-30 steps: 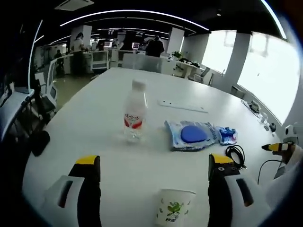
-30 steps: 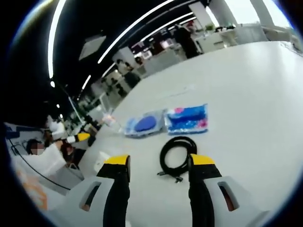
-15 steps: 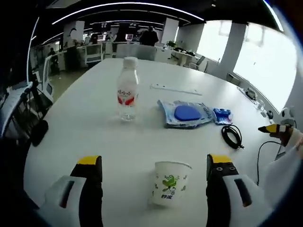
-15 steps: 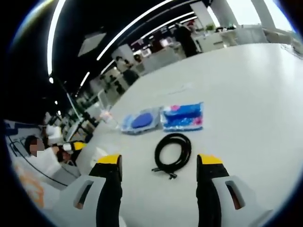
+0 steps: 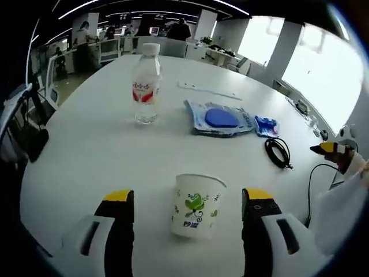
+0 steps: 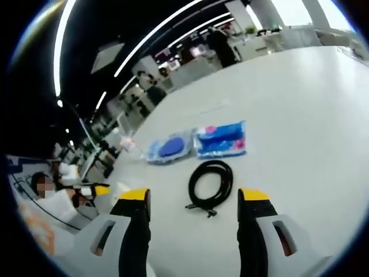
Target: Arrange the tabletop items into an orderly group along one side of the table until the central work area is clear of visible clutter.
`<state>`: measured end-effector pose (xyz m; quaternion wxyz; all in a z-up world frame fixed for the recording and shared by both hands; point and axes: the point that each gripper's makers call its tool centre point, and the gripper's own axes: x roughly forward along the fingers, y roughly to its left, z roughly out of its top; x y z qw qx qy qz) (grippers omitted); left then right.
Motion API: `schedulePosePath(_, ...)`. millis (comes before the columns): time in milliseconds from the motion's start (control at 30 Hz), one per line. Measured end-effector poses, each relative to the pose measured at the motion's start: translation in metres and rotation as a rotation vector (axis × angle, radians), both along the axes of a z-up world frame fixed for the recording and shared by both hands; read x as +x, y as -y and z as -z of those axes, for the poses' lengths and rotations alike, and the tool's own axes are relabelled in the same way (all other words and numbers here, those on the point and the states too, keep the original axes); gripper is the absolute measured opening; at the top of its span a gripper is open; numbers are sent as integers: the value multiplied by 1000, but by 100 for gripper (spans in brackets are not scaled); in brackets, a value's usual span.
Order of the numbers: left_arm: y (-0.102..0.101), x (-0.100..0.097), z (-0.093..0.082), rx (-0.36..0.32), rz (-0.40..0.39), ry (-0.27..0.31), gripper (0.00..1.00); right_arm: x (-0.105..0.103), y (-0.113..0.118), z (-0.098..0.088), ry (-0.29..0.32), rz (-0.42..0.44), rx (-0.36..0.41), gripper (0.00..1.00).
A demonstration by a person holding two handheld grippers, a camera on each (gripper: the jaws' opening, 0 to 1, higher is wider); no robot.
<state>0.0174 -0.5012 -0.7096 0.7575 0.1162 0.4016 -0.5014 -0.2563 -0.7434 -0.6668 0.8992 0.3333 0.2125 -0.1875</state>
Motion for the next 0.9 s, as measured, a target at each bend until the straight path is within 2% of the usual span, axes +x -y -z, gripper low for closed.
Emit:
schedulePosePath(67, -5, -5, 8, 54, 25, -4, 73, -1, -1, 1, -1, 5, 8, 59)
schedulePosePath(200, -5, -9, 17, 72, 62, 17, 64, -3, -2, 4, -6, 14, 19, 58)
schedulePosePath(233, -9, -11, 21, 105, 90, 28, 61, -3, -2, 4, -5, 17, 21, 58)
schedulePosePath(400, -11, -15, 28, 137, 119, 53, 38, -1, -2, 4, -6, 14, 26, 57)
schedulePosePath(567, -11, -15, 27, 132, 95, 47, 37, 3, -4, 4, -2, 7, 32, 56)
schedulePosePath(633, -9, -15, 22, 111, 87, 48, 36, 4, -5, 4, -1, 2, 36, 56)
schedulePosePath(700, 0, -16, 10, 30, 39, 13, 36, 5, -6, 4, 1, -2, 40, 55)
schedulePosePath(733, 8, -17, -2, -43, 13, -1, 36, 5, -7, 3, 2, -4, 42, 55)
schedulePosePath(800, 21, -19, -19, -136, -13, -17, 35, 6, -7, 3, 7, -7, 45, 54)
schedulePosePath(900, 28, -19, -27, -172, -35, -8, 35, 9, -10, 2, 17, -13, 59, 54)
